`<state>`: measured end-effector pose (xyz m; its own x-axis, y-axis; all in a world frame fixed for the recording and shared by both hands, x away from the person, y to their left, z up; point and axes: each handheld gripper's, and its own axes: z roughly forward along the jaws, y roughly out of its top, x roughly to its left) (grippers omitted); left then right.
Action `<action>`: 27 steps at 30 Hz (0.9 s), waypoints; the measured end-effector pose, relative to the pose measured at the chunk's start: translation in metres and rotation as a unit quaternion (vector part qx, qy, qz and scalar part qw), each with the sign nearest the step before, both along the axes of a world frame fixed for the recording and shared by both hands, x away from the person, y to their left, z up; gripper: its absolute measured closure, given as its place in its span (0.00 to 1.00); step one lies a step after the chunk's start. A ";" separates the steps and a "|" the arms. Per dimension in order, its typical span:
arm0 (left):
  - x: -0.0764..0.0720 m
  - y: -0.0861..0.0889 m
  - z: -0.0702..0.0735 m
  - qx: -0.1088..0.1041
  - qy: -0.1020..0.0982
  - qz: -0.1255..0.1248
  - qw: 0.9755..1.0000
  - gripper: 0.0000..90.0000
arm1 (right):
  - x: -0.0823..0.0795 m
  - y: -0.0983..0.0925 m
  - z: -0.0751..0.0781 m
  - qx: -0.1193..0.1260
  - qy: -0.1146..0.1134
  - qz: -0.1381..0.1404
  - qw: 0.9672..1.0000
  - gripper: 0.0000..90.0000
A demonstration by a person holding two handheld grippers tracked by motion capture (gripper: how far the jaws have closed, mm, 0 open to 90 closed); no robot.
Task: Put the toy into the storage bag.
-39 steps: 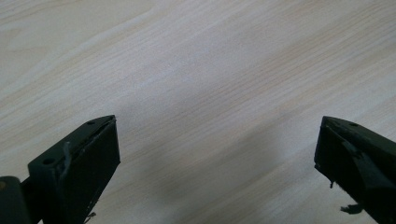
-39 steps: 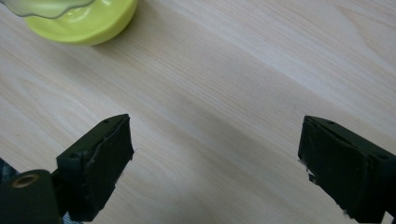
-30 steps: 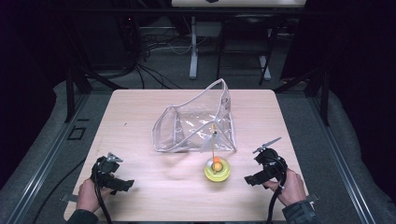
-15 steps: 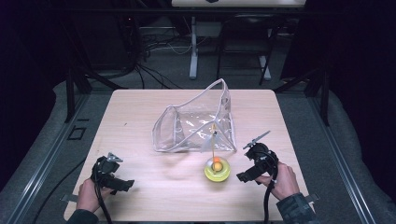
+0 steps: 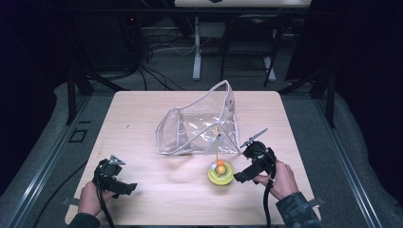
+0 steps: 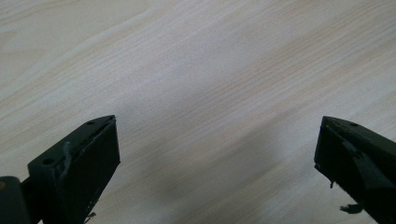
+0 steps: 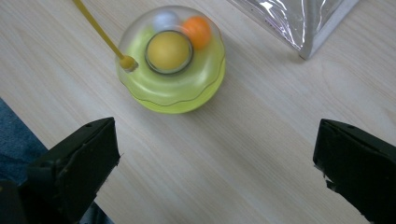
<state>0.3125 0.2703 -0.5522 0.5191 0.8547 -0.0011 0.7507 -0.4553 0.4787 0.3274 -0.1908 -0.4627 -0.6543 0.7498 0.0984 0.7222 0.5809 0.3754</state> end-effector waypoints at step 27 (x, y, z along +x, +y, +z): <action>0.001 -0.001 -0.001 -0.001 0.005 -0.008 1.000 0.00 | 0.017 0.046 0.032 0.009 -0.013 0.051 0.999 0.00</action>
<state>0.3136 0.2697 -0.5530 0.5322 0.8466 -0.0082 0.7483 -0.4659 0.4722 0.3441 -0.1445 -0.4305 -0.7303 0.6767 0.0931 0.6487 0.6443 0.4051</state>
